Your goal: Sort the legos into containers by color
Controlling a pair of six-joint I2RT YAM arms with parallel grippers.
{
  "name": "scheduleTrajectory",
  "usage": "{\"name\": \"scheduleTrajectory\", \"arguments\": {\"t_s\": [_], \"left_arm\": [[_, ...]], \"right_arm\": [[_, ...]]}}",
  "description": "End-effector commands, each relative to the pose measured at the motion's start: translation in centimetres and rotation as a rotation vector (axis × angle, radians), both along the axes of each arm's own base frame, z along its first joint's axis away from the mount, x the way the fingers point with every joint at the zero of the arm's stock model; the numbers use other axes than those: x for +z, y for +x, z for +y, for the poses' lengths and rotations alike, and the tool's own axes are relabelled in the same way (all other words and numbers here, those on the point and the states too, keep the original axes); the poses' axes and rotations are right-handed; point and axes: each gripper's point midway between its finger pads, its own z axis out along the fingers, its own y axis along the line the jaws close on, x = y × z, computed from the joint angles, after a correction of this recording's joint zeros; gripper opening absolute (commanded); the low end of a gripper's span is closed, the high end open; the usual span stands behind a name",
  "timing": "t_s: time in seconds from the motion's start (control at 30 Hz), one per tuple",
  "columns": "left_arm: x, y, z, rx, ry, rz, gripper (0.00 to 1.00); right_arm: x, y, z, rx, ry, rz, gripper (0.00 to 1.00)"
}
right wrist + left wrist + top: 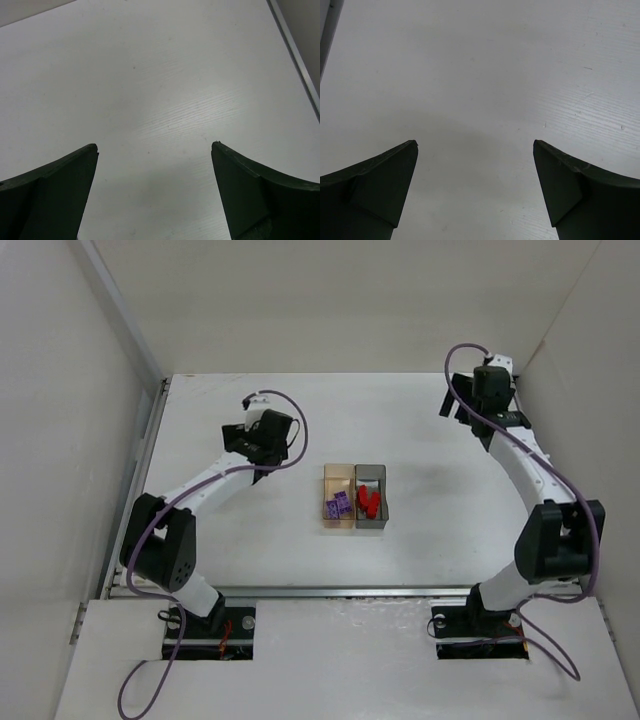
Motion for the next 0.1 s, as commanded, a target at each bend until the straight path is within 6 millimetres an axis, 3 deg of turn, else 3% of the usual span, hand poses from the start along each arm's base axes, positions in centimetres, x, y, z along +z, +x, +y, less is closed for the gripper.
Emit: {"name": "scheduleTrajectory", "arguments": {"t_s": [0.0, 0.07], "left_arm": [[2.97, 1.16, -0.68, 0.002, -0.008, -0.082, 0.99], [2.91, 1.05, -1.21, -0.020, -0.007, -0.076, 0.99]], "right_arm": [[3.32, 1.77, 0.84, 0.059, -0.005, -0.101, 1.00], [4.10, 1.41, 0.82, 0.060, -0.004, -0.137, 1.00]]}}
